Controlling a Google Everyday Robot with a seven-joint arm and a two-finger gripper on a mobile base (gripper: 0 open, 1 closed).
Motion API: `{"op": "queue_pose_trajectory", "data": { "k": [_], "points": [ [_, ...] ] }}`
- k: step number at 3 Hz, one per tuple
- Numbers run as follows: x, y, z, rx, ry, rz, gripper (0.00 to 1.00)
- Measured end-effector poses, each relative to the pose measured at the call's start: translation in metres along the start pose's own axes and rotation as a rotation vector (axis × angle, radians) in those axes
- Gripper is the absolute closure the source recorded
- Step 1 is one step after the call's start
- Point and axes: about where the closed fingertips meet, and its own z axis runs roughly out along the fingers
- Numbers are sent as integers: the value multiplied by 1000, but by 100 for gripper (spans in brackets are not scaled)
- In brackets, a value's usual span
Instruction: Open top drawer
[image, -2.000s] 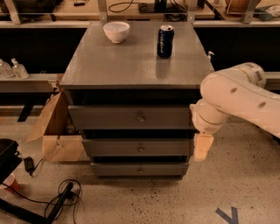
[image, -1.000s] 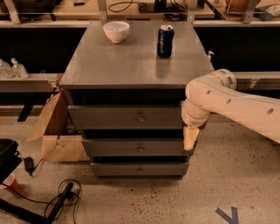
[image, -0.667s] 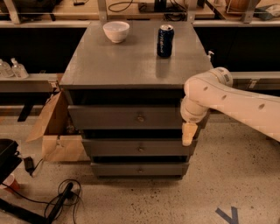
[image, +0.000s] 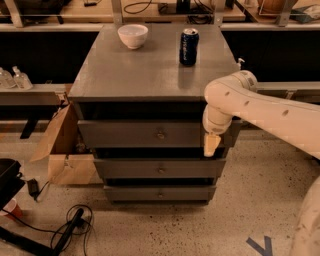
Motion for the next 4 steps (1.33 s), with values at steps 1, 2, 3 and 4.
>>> {"op": "queue_pose_trajectory", "data": {
  "k": [1,2,3,4],
  "points": [
    [2,17,4,-53,7,26,41],
    [9,33,-2,-83,19,55,64],
    [8,31,-8,-83,19,55,87],
    [8,28,-16,-83,19,55,100]
  ]
}}
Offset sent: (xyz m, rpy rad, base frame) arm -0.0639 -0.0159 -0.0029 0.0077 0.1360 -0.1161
